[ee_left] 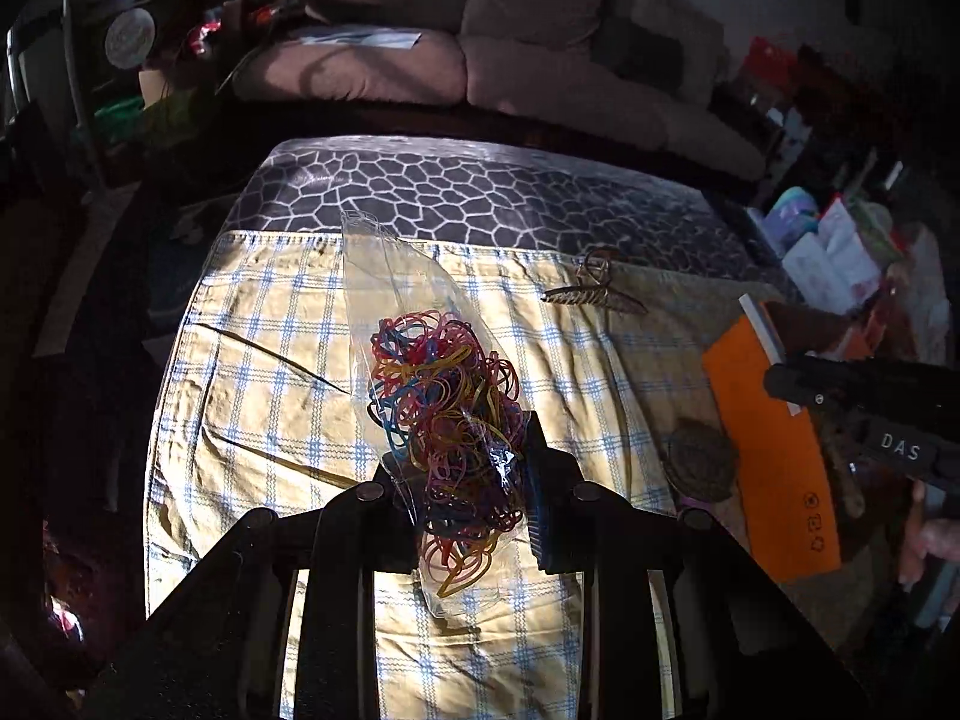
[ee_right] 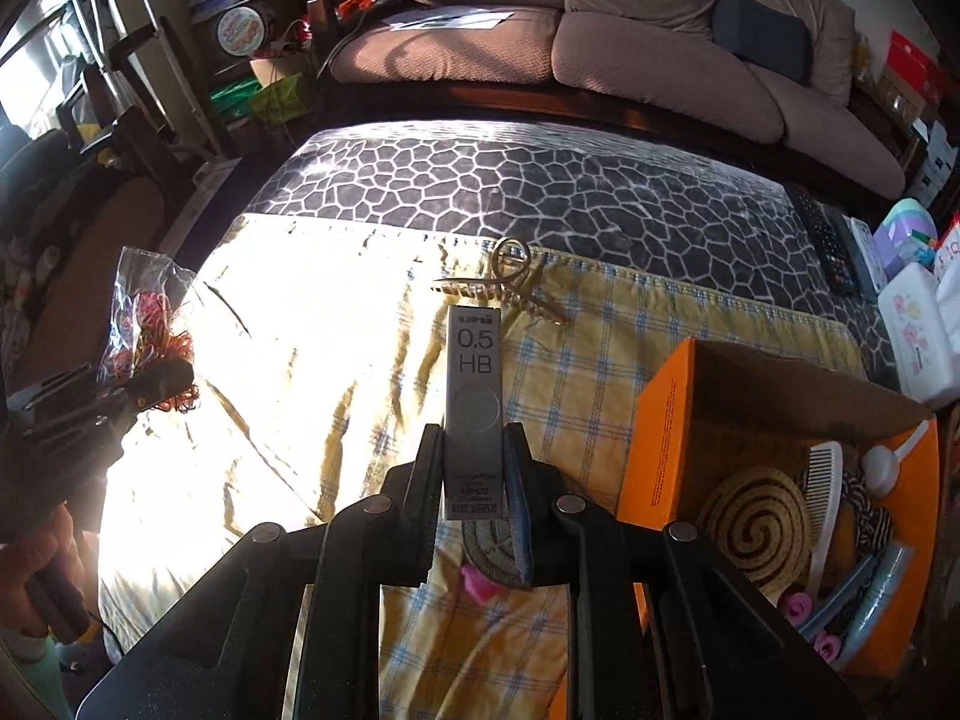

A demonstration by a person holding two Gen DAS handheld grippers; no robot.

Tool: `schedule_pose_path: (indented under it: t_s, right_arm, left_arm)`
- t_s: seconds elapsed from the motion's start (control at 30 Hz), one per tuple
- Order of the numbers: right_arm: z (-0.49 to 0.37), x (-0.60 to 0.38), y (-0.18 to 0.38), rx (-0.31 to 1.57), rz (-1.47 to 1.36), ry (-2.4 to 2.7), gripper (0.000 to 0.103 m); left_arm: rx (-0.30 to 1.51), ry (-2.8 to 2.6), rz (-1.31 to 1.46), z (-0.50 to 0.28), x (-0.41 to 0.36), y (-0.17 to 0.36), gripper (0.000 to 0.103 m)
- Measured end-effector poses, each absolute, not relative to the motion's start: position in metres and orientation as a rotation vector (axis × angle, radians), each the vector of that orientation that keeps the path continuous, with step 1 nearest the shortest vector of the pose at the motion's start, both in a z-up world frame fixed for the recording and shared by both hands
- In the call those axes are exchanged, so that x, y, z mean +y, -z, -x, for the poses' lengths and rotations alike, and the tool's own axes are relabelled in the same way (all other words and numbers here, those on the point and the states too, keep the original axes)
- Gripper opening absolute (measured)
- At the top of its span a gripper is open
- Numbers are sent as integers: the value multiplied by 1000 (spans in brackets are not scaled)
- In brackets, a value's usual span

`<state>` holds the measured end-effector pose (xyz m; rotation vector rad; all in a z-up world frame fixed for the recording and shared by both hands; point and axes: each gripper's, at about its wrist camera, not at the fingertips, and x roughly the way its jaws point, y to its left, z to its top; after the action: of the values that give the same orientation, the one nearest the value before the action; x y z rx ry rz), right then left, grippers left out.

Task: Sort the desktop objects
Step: 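Carry the bag and lead case into the orange box and open both tools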

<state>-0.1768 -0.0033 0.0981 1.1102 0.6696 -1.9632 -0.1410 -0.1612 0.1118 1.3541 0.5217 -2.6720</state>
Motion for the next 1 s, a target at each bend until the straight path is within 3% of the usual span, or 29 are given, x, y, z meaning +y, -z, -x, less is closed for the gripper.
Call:
schedule_pose_path:
  t_s: [0.57,1.0]
  right_arm:
    - [168,73,-151,611,-1072,2038,19]
    - [203,173,-166,552,-1118,2125,19]
  left_arm:
    - [480,2766,-1350,126,-72,-161,24]
    - [430,2854,-1420,145,39,-174,24]
